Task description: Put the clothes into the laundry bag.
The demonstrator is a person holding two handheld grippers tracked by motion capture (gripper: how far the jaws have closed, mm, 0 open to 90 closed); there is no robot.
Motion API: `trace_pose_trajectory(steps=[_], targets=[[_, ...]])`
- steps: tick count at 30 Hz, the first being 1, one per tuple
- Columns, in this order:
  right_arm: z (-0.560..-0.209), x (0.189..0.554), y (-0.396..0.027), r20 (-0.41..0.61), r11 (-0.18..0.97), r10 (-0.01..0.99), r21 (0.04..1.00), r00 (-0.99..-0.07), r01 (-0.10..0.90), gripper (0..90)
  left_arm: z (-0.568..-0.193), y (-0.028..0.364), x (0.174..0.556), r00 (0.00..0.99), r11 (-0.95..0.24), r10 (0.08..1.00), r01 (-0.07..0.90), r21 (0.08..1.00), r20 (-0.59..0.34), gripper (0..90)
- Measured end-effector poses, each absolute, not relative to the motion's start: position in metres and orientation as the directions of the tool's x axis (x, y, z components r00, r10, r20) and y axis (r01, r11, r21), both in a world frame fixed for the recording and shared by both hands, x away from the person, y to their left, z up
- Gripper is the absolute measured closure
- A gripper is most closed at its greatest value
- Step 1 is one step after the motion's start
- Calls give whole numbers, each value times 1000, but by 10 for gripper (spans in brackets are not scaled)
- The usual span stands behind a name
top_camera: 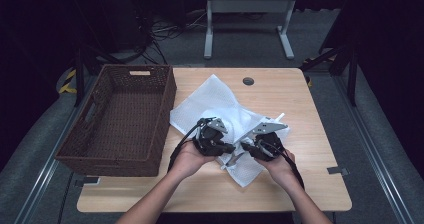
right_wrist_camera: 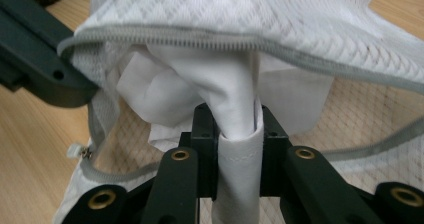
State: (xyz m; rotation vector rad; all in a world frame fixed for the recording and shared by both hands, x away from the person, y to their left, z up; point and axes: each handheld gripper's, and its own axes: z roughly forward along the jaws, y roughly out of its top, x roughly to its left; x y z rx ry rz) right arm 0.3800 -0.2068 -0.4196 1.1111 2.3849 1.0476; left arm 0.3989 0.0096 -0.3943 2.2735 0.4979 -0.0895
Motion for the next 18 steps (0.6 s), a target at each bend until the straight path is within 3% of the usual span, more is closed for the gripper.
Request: trace_pose_trajectory(steps=[18], targets=[[-427,402,-190,35,407,758,755,-652,514,759,-389,14,397,922,-598,319,376,708,-219,889]])
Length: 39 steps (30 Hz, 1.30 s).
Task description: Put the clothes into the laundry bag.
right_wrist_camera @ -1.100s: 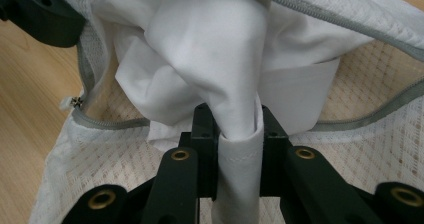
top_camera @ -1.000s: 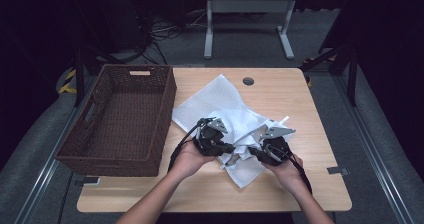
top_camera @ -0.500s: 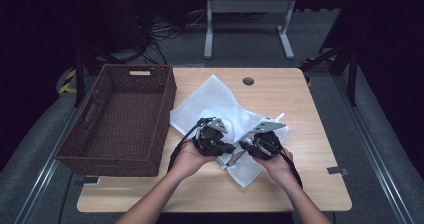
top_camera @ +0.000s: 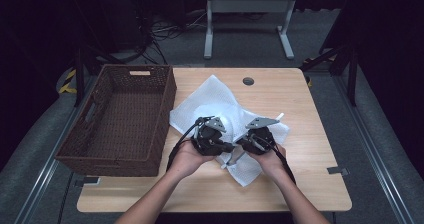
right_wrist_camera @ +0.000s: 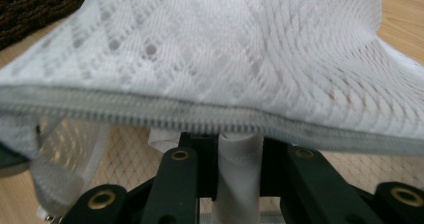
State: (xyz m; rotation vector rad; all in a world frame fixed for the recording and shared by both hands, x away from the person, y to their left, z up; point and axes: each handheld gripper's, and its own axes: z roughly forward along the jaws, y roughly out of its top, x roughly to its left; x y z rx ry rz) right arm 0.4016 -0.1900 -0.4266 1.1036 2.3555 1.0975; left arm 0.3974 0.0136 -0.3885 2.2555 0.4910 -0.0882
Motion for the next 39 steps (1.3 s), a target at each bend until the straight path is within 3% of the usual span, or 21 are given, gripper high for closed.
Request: trace_pose_trajectory(steps=[9,21,24,27,30,39], targets=[[-432,409,-183,25,413,758,755,-652,509,743,-388,15,398,922,-599,318,376,707,-221,889],[-424,388,-204,-14,483,721,727,-692,488,472,-389,14,398,922,-598,318,376,708,-222,889],[-425,380,-213,-28,498,720,716,-694,488,505,-389,14,398,921,-599,319,377,706,-222,889],[-425,380,-219,-19,491,718,722,-696,487,680,-389,14,398,922,-597,316,376,708,-222,889],[-427,382,-217,-16,502,703,720,-711,480,777,-389,14,398,923,-595,316,374,711,-221,889],[-431,387,-199,-4,489,690,740,-724,461,827,-389,14,397,922,-602,318,375,705,-218,889]])
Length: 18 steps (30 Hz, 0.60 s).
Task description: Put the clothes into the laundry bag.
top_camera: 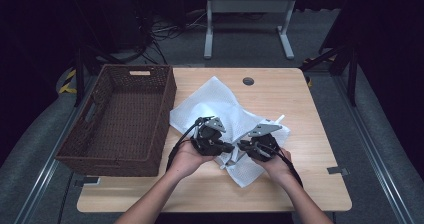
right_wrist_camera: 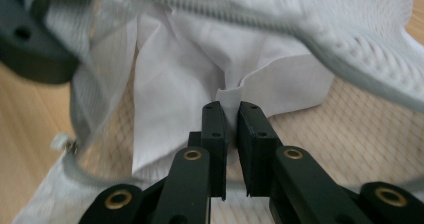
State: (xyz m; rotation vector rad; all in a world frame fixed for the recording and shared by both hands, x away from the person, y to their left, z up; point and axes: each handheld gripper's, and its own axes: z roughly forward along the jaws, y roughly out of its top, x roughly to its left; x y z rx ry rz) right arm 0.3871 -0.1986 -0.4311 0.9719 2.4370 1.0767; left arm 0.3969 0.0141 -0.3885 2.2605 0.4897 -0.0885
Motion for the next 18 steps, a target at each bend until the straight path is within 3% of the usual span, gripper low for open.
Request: trace_pose_trajectory(steps=[11,18], targets=[[-438,407,-177,5,439,714,775,-700,454,818,-388,17,398,921,-597,320,379,707,-223,889],[-426,394,-195,31,425,708,778,-705,462,659,-389,17,399,921,-595,321,377,709,-221,887]])
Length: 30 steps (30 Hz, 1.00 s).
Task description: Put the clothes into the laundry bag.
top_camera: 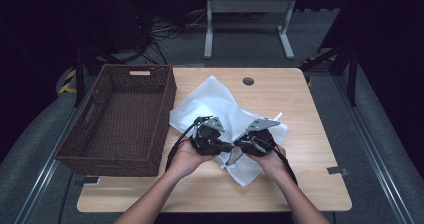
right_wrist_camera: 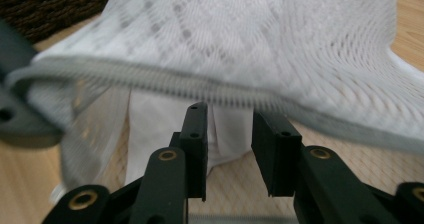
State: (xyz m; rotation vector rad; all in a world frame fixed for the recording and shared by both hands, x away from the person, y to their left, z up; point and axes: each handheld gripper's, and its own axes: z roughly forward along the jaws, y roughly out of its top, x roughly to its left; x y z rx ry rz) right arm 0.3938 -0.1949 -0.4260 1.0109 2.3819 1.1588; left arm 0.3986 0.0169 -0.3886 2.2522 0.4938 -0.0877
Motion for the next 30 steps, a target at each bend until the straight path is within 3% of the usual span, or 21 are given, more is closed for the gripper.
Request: trace_pose_trajectory(steps=[7,10,12,17,18,24,30], targets=[[-425,370,-201,40,481,672,736,-739,477,583,-389,16,398,919,-594,325,384,707,-225,887],[-433,368,-193,65,495,655,716,-753,493,592,-388,16,398,920,-597,323,379,707,-220,887],[-436,367,-189,59,509,646,710,-761,487,635,-388,16,398,921,-597,322,378,708,-220,887],[-447,376,-171,53,514,629,719,-775,467,889,-387,18,398,922,-593,318,375,712,-221,887],[-449,379,-167,51,513,630,722,-775,465,894,-387,18,398,922,-596,320,374,711,-217,887],[-457,390,-155,18,495,651,748,-759,443,895,-387,21,399,917,-592,329,385,708,-224,887],[-443,382,-175,19,506,644,739,-765,445,768,-388,21,399,915,-593,333,390,705,-227,885]])
